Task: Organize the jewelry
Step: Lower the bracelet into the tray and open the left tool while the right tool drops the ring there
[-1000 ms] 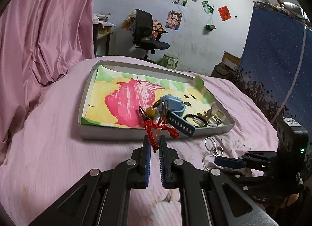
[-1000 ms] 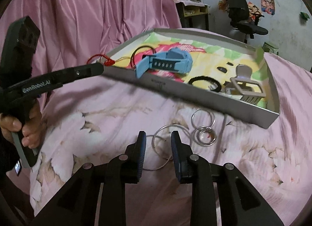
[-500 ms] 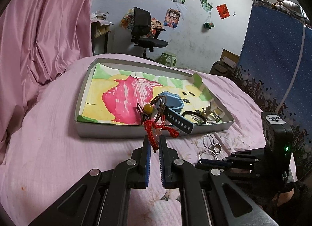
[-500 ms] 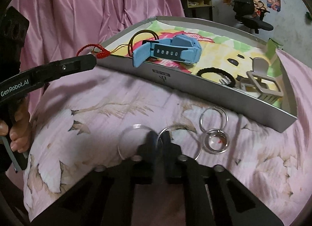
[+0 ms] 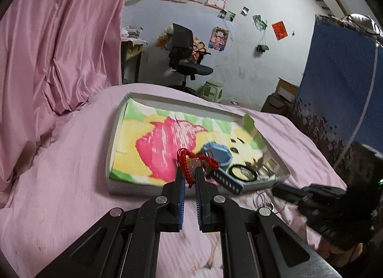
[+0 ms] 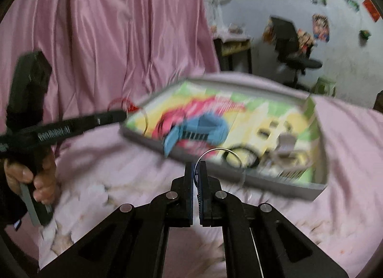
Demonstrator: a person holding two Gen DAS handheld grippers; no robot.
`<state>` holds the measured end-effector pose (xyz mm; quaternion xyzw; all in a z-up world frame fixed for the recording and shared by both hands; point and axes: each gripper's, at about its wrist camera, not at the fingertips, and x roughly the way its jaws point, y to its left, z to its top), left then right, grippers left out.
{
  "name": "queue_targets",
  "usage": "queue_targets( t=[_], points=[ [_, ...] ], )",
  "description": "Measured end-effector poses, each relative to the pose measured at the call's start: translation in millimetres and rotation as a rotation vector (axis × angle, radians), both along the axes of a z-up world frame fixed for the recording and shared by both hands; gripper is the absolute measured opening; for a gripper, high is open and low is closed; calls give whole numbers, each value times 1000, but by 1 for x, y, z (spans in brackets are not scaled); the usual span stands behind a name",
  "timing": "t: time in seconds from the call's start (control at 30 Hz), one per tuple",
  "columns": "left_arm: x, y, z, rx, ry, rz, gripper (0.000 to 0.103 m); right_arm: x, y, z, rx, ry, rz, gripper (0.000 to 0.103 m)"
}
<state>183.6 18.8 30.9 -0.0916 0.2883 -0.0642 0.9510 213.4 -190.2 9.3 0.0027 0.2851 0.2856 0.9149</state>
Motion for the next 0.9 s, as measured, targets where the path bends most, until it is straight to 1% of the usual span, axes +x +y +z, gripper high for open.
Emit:
queue_targets(
  t=[0.1,0.17,0.27,0.33,0.43,0.63,0.77,0.83,0.87,0.9],
  points=[
    [11,1,-1,-1,6,15,8,11,-6,11,17,-47,-31,3],
    [20,1,-3,1,14,26,8,18,-8,13,27,-60,-48,3],
    [33,2,-8,-9,40,36,8,30,-10,9,48,-68,-71,3],
    [41,1,-12,-9,58,35,8,38,-8,3,38,-70,-83,3],
    [51,-2,-20,-10,99,18,8,49,-3,-5,34,-61,-100,3],
    [65,-4,-34,5,195,8,8,59,4,-18,15,-8,-104,3],
    [60,-3,-34,-5,191,6,8,61,3,-23,14,17,-113,3],
    [57,-1,-34,-18,188,4,10,60,2,-23,10,24,-119,5],
    [57,0,-34,-25,184,2,16,59,0,-23,10,26,-122,6],
    [55,0,-33,-31,177,-1,27,58,-1,-23,10,26,-126,13]
  ],
)
